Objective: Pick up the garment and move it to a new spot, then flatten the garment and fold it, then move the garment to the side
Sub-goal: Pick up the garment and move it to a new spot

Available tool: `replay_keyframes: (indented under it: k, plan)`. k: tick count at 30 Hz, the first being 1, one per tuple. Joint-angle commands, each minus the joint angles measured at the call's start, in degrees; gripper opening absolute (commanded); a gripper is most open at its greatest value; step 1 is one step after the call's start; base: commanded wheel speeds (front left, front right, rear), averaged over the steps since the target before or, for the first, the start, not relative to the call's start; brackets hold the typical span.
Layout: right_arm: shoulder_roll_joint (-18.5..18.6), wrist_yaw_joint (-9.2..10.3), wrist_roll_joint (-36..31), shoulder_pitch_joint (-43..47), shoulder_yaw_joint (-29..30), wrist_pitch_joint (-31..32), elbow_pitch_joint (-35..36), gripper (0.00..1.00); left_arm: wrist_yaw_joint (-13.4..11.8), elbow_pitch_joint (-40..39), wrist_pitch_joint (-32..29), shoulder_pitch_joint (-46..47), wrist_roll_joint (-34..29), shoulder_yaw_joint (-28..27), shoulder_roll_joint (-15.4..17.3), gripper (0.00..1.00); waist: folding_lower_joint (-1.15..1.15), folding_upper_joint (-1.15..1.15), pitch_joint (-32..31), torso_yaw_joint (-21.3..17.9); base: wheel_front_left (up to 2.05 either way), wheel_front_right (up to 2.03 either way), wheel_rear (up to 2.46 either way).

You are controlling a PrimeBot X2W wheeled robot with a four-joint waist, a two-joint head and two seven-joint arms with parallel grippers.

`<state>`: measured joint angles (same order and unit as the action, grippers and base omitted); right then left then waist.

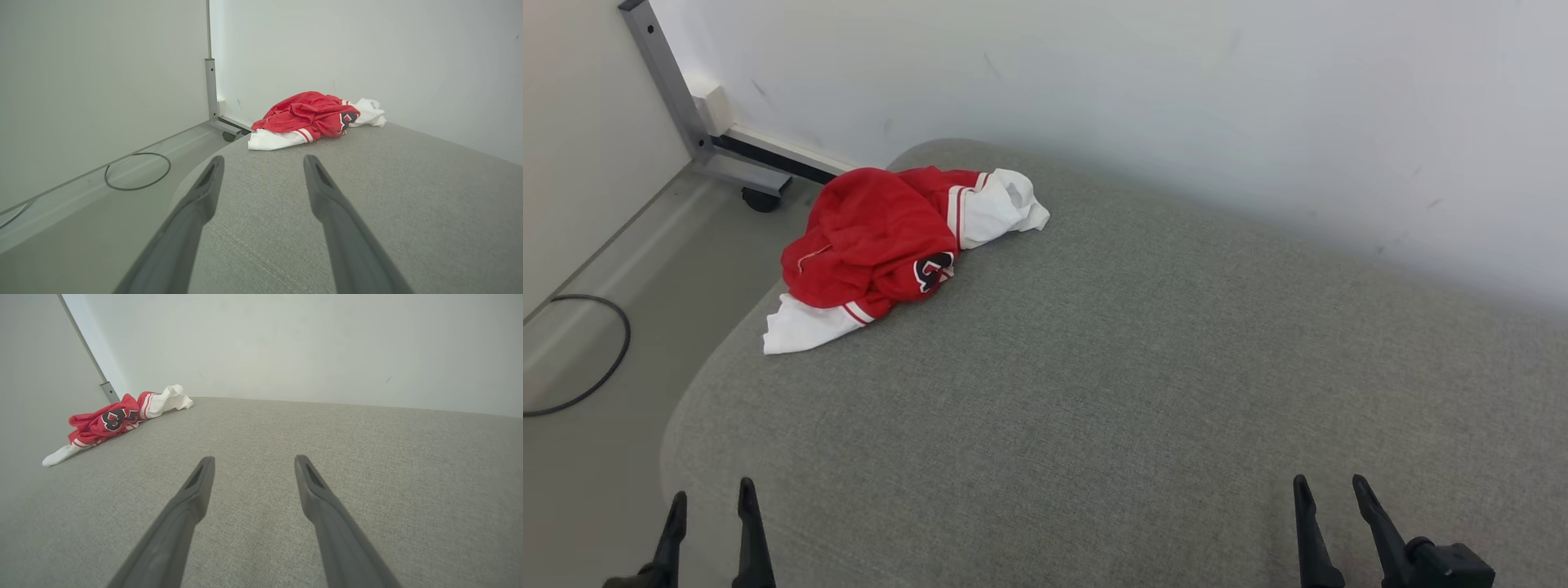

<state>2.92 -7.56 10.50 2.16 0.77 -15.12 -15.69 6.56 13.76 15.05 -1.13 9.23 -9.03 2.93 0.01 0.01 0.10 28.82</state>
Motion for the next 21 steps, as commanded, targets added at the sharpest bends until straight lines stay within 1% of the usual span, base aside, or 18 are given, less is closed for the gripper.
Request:
replay_keyframes:
  k: [1,5,8,12,16,17,21]
  plan:
    - [-0.1,0.11,-0.1,0.6,0.2,0.0,0.3,1.0,0.2,0.8,0.2,2.3,0.7,-0.7,0.0,1.0,-0.01,-0.01,0.6,-1.1,0.0,0.0,0.0]
    - [0.0,0.11,-1.1,-0.6,0.2,0.0,0.7,1.0,0.5,2.8,0.2,7.4,0.4,-1.5,0.2,1.0,-0.01,-0.01,2.6,-4.2,0.0,0.0,0.0]
    - [0.0,0.11,-1.8,-1.9,-0.2,0.0,1.1,1.0,0.7,3.9,0.2,11.7,0.1,-2.3,1.1,1.0,-0.01,-0.01,4.3,-7.2,0.0,0.0,0.0]
    - [0.0,0.11,-2.3,-3.8,-0.2,0.0,1.6,1.0,1.0,6.5,0.2,17.7,1.7,-3.8,2.6,1.0,-0.01,-0.01,6.7,-11.4,0.0,0.0,0.0]
    - [-0.1,0.11,-2.3,-5.5,0.0,0.0,1.9,1.0,0.9,10.2,0.2,23.7,3.2,-5.7,5.1,1.0,-0.01,-0.01,9.1,-15.2,0.0,0.0,0.0]
    - [-0.1,0.11,-2.3,-5.5,0.0,0.0,1.9,1.0,0.9,10.2,0.2,23.7,3.2,-5.7,5.1,1.0,-0.01,-0.01,9.1,-15.2,0.0,0.0,0.0]
    - [0.0,0.11,-2.1,-6.9,0.2,0.0,2.4,1.0,0.9,14.5,0.2,28.8,4.3,-4.8,8.6,1.0,-0.01,-0.01,11.4,-18.8,0.0,0.0,0.0]
